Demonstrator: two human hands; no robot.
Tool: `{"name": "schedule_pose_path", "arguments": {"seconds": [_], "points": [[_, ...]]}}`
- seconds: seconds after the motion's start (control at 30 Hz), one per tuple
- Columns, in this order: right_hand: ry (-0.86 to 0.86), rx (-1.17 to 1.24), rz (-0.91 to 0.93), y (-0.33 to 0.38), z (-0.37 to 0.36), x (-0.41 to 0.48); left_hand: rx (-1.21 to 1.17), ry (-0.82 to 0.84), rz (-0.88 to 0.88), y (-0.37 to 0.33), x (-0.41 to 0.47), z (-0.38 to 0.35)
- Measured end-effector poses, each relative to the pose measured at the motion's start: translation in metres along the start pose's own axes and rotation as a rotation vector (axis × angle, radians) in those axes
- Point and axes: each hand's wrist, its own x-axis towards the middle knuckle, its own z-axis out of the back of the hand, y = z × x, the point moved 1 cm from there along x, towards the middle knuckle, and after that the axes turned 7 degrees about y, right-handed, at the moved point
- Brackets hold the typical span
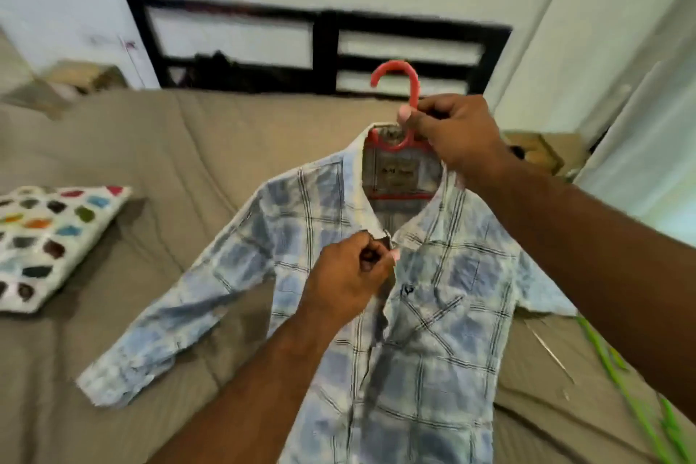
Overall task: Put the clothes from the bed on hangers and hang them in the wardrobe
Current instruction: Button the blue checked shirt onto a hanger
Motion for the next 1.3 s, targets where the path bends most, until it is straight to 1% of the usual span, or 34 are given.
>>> {"name": "schedule_pose_path", "arguments": {"seconds": [0.07,0.1,0.17,0.2,0.27,0.3,0.33,0.37,0.43,0.47,0.5,0.53,0.6,0.7,0.77,0.87,0.93,1.0,1.07,1.13,1.3], "points": [[-0.017,0.03,0.016,0.057,0.037,-0.003,0.141,-0.062,-0.13,-0.057,0.0,0.04],[-0.027,0.04,0.03,0.081,0.055,-0.005,0.183,-0.117,-0.199,-0.084,-0.002,0.058],[-0.064,0.035,0.081,0.137,0.095,-0.013,0.224,-0.289,-0.34,-0.15,-0.006,0.099],[-0.084,0.02,0.11,0.165,0.116,-0.018,0.239,-0.403,-0.414,-0.185,-0.009,0.119],[-0.12,-0.013,0.156,0.216,0.151,-0.028,0.294,-0.624,-0.505,-0.248,-0.009,0.158],[-0.133,-0.021,0.18,0.241,0.17,-0.035,0.322,-0.678,-0.541,-0.279,-0.008,0.175],[-0.14,-0.031,0.198,0.261,0.185,-0.04,0.354,-0.674,-0.561,-0.307,-0.005,0.19],[-0.148,-0.044,0.22,0.281,0.201,-0.046,0.393,-0.622,-0.559,-0.334,-0.001,0.201],[-0.172,-0.057,0.26,0.313,0.227,-0.055,0.436,-0.417,-0.499,-0.382,0.006,0.218],[-0.19,-0.045,0.276,0.326,0.24,-0.062,0.401,-0.309,-0.489,-0.406,0.006,0.221],[-0.207,-0.03,0.283,0.335,0.251,-0.068,0.353,-0.229,-0.494,-0.425,0.005,0.221],[-0.226,-0.017,0.293,0.344,0.263,-0.074,0.334,-0.203,-0.522,-0.445,0.003,0.22],[-0.27,-0.001,0.304,0.355,0.282,-0.083,0.369,-0.266,-0.576,-0.474,0.001,0.217],[-0.326,0.047,0.297,0.369,0.304,-0.095,0.366,-0.441,-0.608,-0.509,-0.002,0.208],[-0.353,0.048,0.278,0.378,0.316,-0.102,0.356,-0.523,-0.633,-0.525,-0.006,0.199],[-0.384,-0.076,0.278,0.389,0.332,-0.114,0.386,-0.611,-0.707,-0.541,-0.014,0.193],[-0.374,-0.183,0.27,0.397,0.34,-0.121,0.368,-0.59,-0.74,-0.547,-0.018,0.197],[-0.375,-0.257,0.268,0.403,0.343,-0.129,0.292,-0.49,-0.747,-0.549,-0.02,0.203],[-0.416,-0.387,0.283,0.409,0.34,-0.139,0.254,-0.417,-0.754,-0.551,-0.021,0.208],[-0.462,-0.495,0.266,0.411,0.334,-0.146,0.267,-0.429,-0.759,-0.552,-0.022,0.214],[-0.488,-0.736,-0.026,0.395,0.309,-0.172,0.277,-0.464,-0.808,-0.553,-0.033,0.236]]}}
